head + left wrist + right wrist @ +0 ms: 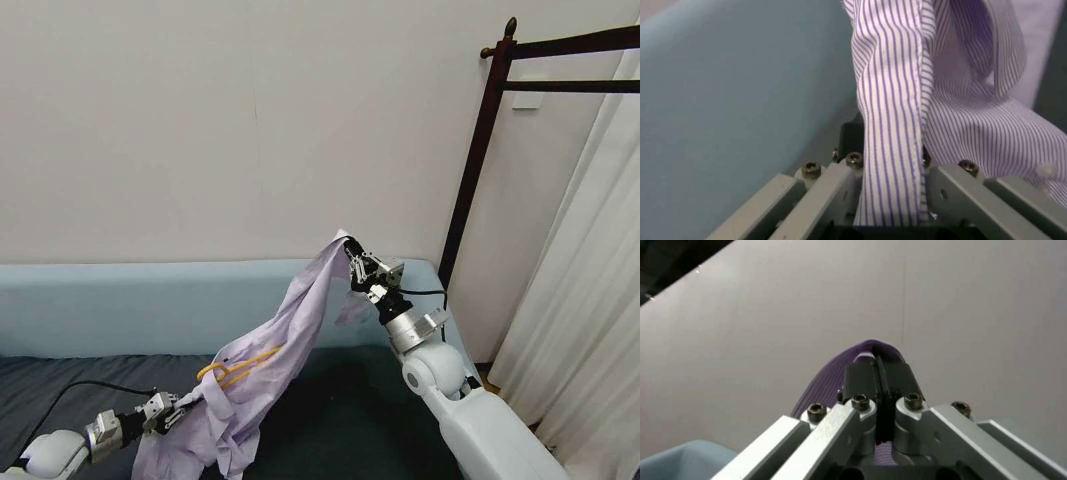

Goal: Pick up the clothes from the sofa and hang them on the clothes hanger.

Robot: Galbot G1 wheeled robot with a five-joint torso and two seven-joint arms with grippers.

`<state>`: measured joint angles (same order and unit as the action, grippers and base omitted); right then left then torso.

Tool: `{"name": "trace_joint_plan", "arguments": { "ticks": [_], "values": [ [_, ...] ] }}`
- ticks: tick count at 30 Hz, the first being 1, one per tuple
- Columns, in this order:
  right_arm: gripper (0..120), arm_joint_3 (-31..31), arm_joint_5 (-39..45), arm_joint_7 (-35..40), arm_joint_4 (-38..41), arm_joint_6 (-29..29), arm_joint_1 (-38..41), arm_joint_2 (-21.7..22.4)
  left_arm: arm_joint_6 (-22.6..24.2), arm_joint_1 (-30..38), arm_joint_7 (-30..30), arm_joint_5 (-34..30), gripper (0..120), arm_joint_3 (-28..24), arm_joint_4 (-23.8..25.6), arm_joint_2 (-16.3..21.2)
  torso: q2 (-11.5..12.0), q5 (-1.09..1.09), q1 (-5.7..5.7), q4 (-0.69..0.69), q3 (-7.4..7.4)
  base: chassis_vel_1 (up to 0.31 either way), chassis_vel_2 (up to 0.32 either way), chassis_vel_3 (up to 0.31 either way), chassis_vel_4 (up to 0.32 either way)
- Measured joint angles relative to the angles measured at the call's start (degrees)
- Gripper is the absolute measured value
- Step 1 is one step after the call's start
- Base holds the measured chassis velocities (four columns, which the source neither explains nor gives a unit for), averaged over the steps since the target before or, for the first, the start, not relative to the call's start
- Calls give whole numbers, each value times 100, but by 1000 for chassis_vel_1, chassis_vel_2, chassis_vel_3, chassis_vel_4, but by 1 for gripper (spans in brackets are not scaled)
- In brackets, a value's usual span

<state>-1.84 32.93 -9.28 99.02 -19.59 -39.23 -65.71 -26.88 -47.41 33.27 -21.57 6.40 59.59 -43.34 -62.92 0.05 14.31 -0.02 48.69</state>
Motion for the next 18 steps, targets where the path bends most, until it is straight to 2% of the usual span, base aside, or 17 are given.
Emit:
{"name": "trace_joint_plan", "arguments": {
  "ticks": [3,4,8,9,12,13,17,18],
  "values": [
    [0,95,-103,-156,141,-294,-352,27,178,-131,-815,-496,1,24,306,17,0,0,0,3,0,0,0,0,0],
    [0,95,-103,-156,141,-294,-352,27,178,-131,-815,-496,1,24,306,17,0,0,0,3,0,0,0,0,0],
    [0,193,-498,-299,101,-581,-870,18,205,-227,-1318,-1189,1,-21,810,45,0,0,0,-2,0,0,0,0,0],
    [0,193,-498,-299,101,-581,-870,18,205,-227,-1318,-1189,1,-21,810,45,0,0,0,-2,0,0,0,0,0],
    [5,365,-1106,-171,-306,-496,-1205,44,188,-280,-1570,-1568,1,-34,1341,146,0,0,0,0,0,0,0,0,0],
    [5,365,-1106,-171,-306,-496,-1205,44,188,-280,-1570,-1568,1,-34,1341,146,0,0,0,0,0,0,0,0,0],
    [23,530,-1807,-167,-1090,-414,-1310,57,196,-133,-1505,-1915,1,-53,1847,450,0,1,0,0,0,0,0,0,0],
    [23,530,-1807,-167,-1090,-414,-1310,57,196,-133,-1505,-1915,1,-53,1847,450,0,1,0,0,0,0,0,0,0]
  ]
}}
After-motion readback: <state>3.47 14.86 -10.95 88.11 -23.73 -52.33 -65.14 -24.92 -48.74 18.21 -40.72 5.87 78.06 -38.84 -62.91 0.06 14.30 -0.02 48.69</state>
